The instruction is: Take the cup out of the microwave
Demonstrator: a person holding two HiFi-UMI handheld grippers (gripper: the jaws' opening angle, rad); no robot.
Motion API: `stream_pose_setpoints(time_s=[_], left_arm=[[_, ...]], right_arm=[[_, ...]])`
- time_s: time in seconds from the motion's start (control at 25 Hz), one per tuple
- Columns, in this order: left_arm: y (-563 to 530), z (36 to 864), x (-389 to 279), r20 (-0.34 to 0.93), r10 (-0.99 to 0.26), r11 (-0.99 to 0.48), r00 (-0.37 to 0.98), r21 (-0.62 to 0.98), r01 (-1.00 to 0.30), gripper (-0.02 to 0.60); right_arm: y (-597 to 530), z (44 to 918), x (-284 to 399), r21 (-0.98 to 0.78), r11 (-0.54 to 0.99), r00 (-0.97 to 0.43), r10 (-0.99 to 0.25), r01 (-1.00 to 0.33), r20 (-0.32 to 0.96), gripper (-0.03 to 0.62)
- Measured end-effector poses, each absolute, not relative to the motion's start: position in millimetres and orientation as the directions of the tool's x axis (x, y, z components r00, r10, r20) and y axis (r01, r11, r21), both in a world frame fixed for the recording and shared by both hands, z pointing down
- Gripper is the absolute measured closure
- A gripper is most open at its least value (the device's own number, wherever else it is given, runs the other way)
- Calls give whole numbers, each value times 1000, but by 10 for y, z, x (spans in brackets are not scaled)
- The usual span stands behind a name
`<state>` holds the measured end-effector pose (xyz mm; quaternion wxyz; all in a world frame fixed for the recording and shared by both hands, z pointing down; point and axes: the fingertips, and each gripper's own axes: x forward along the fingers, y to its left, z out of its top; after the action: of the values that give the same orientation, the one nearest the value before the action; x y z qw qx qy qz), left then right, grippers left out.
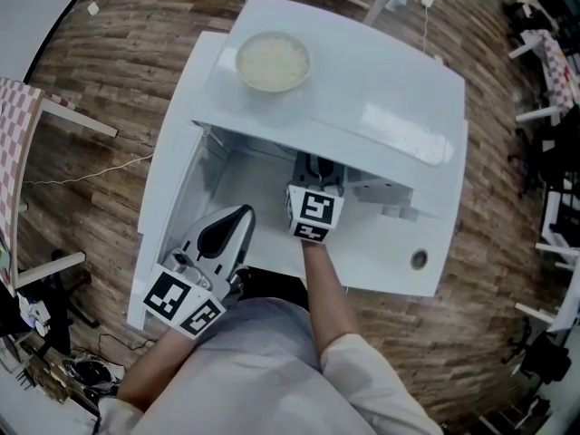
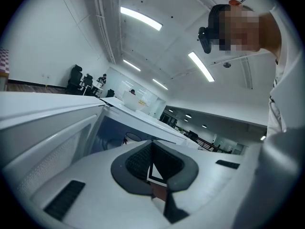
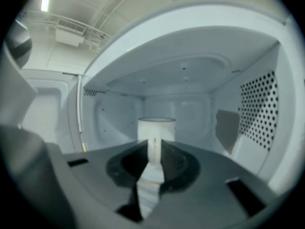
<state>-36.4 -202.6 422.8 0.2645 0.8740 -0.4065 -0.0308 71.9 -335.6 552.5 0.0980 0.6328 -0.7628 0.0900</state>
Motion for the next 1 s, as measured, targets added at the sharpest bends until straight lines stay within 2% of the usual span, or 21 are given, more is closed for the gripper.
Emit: stream_pose_setpoints(time_s=[1.0], left_arm=[[-1755, 4065, -409, 114, -689, -595, 716, 476, -648, 571]], right_arm=[[-2749, 5375, 675, -25, 168, -168, -950, -986, 261, 525]])
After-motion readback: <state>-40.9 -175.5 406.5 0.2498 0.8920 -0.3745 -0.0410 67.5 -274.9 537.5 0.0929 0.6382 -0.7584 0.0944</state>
